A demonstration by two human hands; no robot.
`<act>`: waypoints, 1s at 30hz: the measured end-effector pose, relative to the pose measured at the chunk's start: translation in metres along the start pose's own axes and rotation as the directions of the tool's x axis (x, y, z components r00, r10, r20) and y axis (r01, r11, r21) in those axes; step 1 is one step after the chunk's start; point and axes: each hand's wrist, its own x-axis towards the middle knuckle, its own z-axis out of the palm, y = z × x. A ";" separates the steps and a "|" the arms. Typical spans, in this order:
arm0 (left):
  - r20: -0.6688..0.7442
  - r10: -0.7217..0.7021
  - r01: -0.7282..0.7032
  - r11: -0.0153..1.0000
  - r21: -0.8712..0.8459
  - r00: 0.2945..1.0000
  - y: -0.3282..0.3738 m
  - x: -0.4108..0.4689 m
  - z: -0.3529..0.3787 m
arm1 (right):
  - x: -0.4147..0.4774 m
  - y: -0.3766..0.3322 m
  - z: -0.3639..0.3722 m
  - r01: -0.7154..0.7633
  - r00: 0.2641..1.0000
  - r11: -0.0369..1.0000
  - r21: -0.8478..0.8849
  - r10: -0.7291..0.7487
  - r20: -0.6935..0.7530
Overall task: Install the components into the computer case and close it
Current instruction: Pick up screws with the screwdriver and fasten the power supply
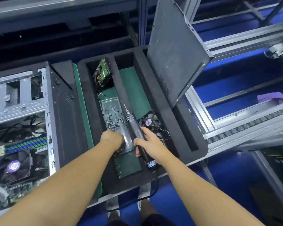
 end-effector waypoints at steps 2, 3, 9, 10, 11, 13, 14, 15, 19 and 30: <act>-0.027 -0.009 0.006 0.994 -0.111 1.000 -0.004 -0.003 -0.001 | 0.000 0.000 -0.001 -0.016 1.000 1.000 -0.007 0.016 -0.002; -0.046 -0.004 -0.004 0.986 -0.165 0.999 -0.007 -0.004 -0.003 | -0.001 0.000 -0.001 -0.013 1.000 1.000 -0.005 0.013 -0.001; -0.135 0.008 -0.059 0.923 -0.380 0.991 -0.026 -0.001 -0.018 | -0.002 -0.002 -0.001 0.019 1.000 0.998 0.061 -0.021 0.018; -0.134 0.001 -0.046 0.941 -0.335 0.991 -0.029 -0.001 -0.021 | -0.002 -0.002 -0.001 0.015 1.000 0.997 0.070 -0.016 0.018; -0.120 0.011 -0.042 0.963 -0.264 0.993 -0.032 -0.001 -0.023 | -0.001 -0.002 -0.001 0.012 1.000 0.997 0.080 -0.014 0.020; -0.040 0.079 -0.084 0.988 -0.126 0.996 -0.033 -0.003 -0.025 | -0.001 -0.001 -0.002 0.027 0.999 0.995 0.100 -0.031 0.035; 0.015 0.120 -0.118 0.990 -0.075 0.993 -0.031 -0.004 -0.025 | -0.001 -0.001 -0.002 0.038 0.998 0.993 0.108 -0.043 0.044; 0.064 0.155 -0.153 0.988 -0.035 0.986 -0.028 -0.004 -0.023 | -0.001 -0.001 -0.002 0.045 0.997 0.992 0.115 -0.051 0.052; 0.102 0.202 -0.203 0.979 0.007 0.974 -0.012 -0.005 -0.012 | -0.001 0.001 -0.003 0.052 0.997 0.991 0.120 -0.059 0.056; -0.075 0.095 -0.115 0.934 -0.337 0.993 -0.023 -0.003 -0.017 | -0.004 -0.002 -0.002 0.064 0.996 0.990 0.125 -0.072 0.061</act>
